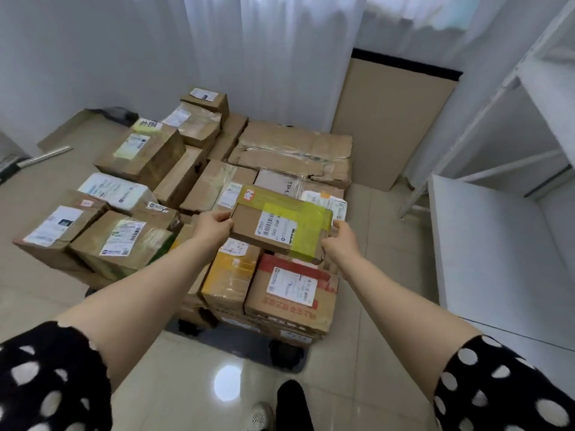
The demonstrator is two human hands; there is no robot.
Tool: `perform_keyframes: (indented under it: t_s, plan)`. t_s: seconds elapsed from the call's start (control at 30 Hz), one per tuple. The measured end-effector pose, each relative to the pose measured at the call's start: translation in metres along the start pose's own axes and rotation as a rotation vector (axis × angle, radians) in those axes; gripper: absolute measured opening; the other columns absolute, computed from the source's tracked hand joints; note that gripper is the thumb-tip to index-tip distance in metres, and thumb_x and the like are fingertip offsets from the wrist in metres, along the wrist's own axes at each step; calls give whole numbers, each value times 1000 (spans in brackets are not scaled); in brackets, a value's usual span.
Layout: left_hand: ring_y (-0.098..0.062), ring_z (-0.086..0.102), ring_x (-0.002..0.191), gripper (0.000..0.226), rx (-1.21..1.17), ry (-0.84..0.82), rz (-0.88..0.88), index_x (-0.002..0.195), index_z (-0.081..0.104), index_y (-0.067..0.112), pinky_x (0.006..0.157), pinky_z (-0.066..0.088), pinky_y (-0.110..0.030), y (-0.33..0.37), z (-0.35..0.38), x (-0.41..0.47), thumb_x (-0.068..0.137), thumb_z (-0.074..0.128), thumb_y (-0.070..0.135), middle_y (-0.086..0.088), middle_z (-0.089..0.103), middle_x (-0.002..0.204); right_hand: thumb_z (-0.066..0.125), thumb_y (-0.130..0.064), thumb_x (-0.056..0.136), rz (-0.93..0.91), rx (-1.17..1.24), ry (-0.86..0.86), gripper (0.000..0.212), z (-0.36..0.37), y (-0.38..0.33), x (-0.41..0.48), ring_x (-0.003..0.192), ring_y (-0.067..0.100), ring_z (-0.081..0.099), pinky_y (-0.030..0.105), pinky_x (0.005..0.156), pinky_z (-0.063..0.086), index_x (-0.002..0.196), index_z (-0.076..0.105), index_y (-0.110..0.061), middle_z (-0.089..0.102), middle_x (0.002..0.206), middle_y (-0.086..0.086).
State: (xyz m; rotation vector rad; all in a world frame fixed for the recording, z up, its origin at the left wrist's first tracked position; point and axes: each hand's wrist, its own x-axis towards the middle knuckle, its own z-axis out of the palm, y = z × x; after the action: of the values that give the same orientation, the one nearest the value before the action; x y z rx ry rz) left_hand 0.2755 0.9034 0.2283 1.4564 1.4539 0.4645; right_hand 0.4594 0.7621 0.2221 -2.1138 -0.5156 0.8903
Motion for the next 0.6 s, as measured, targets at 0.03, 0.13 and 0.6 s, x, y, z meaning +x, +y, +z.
perform_keyframes:
  t_s: [0.03,0.13,0.6]
  plan:
    - [-22,54,113,34,4,22,-5,130,57,2,88,40,-24,1,-1,10,96,50,5,-6,59,125,50,-3,85,12,-4,-36,53,6,-6,14,99,29,62,39,82,53,135,42,-17,59,115,4]
    - [-20,55,109,33,5,73,-10,127,60,7,91,44,-28,2,-2,48,96,51,8,-1,60,124,49,-4,80,34,-1,-117,66,22,-23,54,96,27,60,40,77,54,142,34,-21,59,114,6]
    - [-23,52,122,33,61,53,-81,129,59,9,105,40,-34,-36,1,213,97,49,10,-6,59,131,36,-4,83,107,-245,-234,57,112,-77,203,71,22,50,25,49,36,139,36,-17,53,107,14]
